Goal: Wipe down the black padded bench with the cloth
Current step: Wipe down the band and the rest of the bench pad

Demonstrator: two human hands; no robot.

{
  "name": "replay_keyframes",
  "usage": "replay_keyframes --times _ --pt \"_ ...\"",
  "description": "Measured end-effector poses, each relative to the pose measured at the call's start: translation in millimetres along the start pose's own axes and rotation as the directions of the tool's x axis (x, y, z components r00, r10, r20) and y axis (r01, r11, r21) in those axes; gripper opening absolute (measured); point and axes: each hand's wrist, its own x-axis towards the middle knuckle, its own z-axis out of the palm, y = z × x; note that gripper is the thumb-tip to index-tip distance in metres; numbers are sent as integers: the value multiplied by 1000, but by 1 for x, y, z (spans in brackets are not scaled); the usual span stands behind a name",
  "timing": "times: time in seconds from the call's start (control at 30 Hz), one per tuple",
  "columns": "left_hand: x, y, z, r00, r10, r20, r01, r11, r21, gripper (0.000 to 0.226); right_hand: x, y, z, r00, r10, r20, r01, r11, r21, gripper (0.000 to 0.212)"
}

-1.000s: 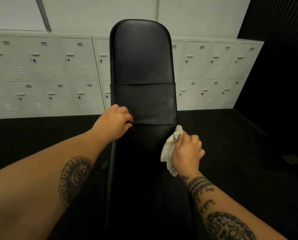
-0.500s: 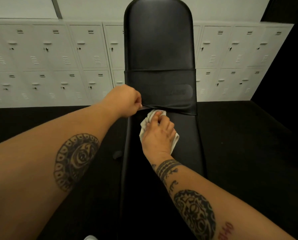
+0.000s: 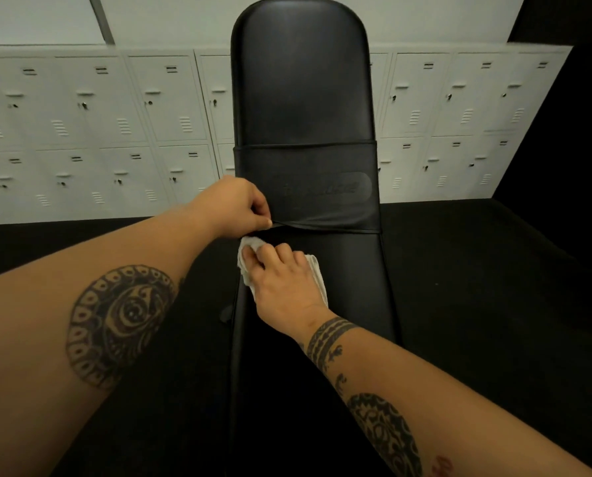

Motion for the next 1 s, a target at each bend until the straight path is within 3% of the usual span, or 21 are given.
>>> replay_keyframes --times 0.1,0.17,0.33,0.5,0.63,0.8,0.9,1.0 --pt "-2 7 7 1000 6 30 -7 999 35 8 -25 19 5 1000 13 -18 -13 1000 14 64" --pt "-4 11 13 1000 5 18 -7 995 95 5 -39 32 8 992 115 -42 -114 993 35 61" --pt "-21 9 28 990 103 -95 -75 963 259 24 -42 37 5 917 390 -88 -384 920 78 55" --pt "-28 7 42 966 210 -151 -142 918 371 55 -38 33 0 914 404 -41 -399 912 98 67" --pt "-13 26 53 924 309 -226 -220 912 347 46 -65 55 -1 916 395 -69 -393 919 32 77" --pt "16 69 61 867 434 -245 -331 869 368 37 -97 76 1 846 529 -71 -528 849 26 68" --pt "32 91 66 850 480 -216 -378 842 386 36 -95 82 -1 764 645 20 -644 760 87 70" --pt "45 102 71 841 512 -175 -405 810 424 34 -94 80 0 751 660 18 -657 743 127 70"
